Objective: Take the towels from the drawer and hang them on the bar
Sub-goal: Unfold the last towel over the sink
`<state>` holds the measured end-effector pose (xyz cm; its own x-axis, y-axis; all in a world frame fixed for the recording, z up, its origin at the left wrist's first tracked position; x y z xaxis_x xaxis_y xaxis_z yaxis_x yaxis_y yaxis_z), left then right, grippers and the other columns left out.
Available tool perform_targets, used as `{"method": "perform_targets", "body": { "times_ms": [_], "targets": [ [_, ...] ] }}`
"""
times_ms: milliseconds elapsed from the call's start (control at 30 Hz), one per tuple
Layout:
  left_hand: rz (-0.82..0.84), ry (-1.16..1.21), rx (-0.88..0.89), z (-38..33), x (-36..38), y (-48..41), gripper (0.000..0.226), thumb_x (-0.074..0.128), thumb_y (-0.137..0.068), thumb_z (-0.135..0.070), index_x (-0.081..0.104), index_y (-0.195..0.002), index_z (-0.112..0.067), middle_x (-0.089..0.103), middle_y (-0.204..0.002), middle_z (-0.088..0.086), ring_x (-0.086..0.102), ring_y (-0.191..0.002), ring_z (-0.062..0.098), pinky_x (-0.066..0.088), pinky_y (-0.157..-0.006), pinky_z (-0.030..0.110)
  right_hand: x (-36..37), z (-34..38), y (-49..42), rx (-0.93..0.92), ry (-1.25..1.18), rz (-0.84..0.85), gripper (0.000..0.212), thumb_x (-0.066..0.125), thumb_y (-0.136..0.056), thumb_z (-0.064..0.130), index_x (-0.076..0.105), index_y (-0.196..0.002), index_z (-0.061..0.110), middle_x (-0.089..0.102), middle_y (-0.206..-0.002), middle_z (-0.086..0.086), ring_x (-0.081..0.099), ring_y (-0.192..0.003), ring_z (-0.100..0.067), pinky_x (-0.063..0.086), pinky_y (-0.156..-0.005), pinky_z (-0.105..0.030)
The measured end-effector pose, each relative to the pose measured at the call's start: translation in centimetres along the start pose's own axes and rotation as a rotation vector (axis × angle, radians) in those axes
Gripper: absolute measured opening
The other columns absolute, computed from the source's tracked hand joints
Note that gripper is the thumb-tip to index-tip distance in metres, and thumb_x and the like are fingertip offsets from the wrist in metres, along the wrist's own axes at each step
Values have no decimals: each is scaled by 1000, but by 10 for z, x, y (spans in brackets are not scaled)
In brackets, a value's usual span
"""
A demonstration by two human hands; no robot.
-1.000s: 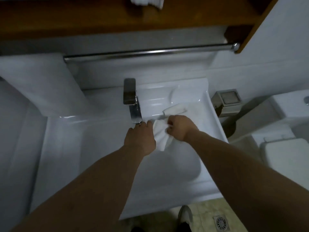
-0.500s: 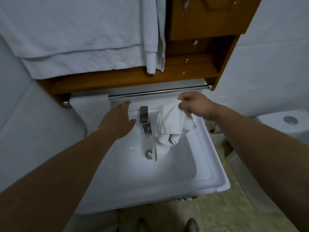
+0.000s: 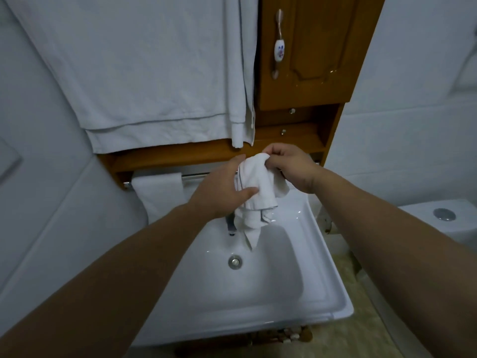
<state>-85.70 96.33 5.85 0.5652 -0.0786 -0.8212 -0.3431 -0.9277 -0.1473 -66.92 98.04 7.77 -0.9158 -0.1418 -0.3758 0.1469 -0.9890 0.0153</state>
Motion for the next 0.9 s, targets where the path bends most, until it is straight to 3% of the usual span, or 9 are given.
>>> {"method": "perform_targets", "body": {
  "times_ms": [100, 167, 267, 400, 500, 633, 733, 833, 900],
  "targets": [
    [29, 148, -62, -11, -1, -2, 75, 65, -86, -57, 33, -148, -32, 52, -141, -7, 52, -123, 16, 47, -96, 34, -3, 8, 3, -28, -12, -27, 13, 60, -90, 19, 67, -87, 29, 65, -93, 1, 58, -95, -27, 50, -86, -48],
    [0, 266, -155, -16, -5, -4, 77, 67, -84, -56, 33, -148, -31, 53, -140, -5, 54, -122, 18, 50, -98, 39, -4, 13, 4, -37, -24, -56, 11, 60, -90, 18, 68, -91, 26, 65, -96, -1, 59, -98, -30, 50, -92, -53],
    [-93, 353, -233, -21, -12, -9, 74, 74, -82, -46, 40, -145, -28, 58, -137, -1, 58, -117, 20, 53, -95, 45, -3, 17, 5, -35, -12, -102, 10, 60, -93, 18, 69, -98, 19, 66, -99, -2, 59, -95, -25, 50, -91, -50],
    [-170, 266, -193, -30, -24, -11, 62, 75, -85, -29, 50, -141, -28, 59, -136, -3, 58, -117, 18, 49, -92, 30, -2, 20, 6, -24, 18, -122, 11, 60, -95, 18, 69, -100, 17, 67, -100, -5, 58, -90, -21, 47, -79, -36],
    [-217, 173, -151, -35, -31, -11, 52, 73, -88, -25, 56, -137, -31, 62, -132, -3, 59, -117, 17, 46, -89, 25, -3, 23, 7, -45, 27, -117, 12, 61, -93, 14, 69, -102, 13, 67, -102, -16, 60, -86, -23, 51, -76, -38],
    [-258, 103, -102, -41, -36, -11, 42, 67, -92, -23, 59, -132, -33, 66, -126, -3, 60, -112, 17, 44, -88, 22, -4, 31, 7, -27, -34, -41, 18, 62, -92, 14, 66, -110, 11, 67, -108, -19, 65, -101, -39, 55, -89, -54],
    [-263, 83, -42, -45, -39, -9, 44, 63, -94, -23, 55, -135, -39, 68, -123, -4, 62, -110, 16, 45, -87, 20, -6, 35, 8, 8, -155, 34, 26, 56, -97, 17, 63, -122, 16, 67, -117, -12, 64, -108, -35, 54, -94, -51],
    [-281, 56, -17, -49, -45, -10, 55, 60, -97, -22, 43, -145, -42, 64, -132, -1, 60, -117, 16, 46, -91, 22, -5, 37, 10, 67, -348, 124, 34, 55, -98, 32, 62, -130, 23, 67, -124, -10, 62, -116, -35, 51, -99, -48],
    [-293, 35, -5, -52, -48, -10, 58, 59, -98, -21, 38, -148, -42, 63, -133, 0, 61, -114, 17, 44, -86, 18, -3, 41, 11, 87, -391, 188, 39, 54, -98, 41, 65, -129, 20, 69, -124, -11, 64, -115, -34, 51, -99, -46]
  ]
}}
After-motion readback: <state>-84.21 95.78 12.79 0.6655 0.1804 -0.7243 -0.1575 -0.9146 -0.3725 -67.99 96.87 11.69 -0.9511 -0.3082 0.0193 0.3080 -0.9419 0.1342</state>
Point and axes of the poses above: each hand's wrist, its own y-axis away from the middle knuckle, its own x-axis out of the palm, z = x × y, the point moved 2 cm from there along -y, towards the middle knuckle
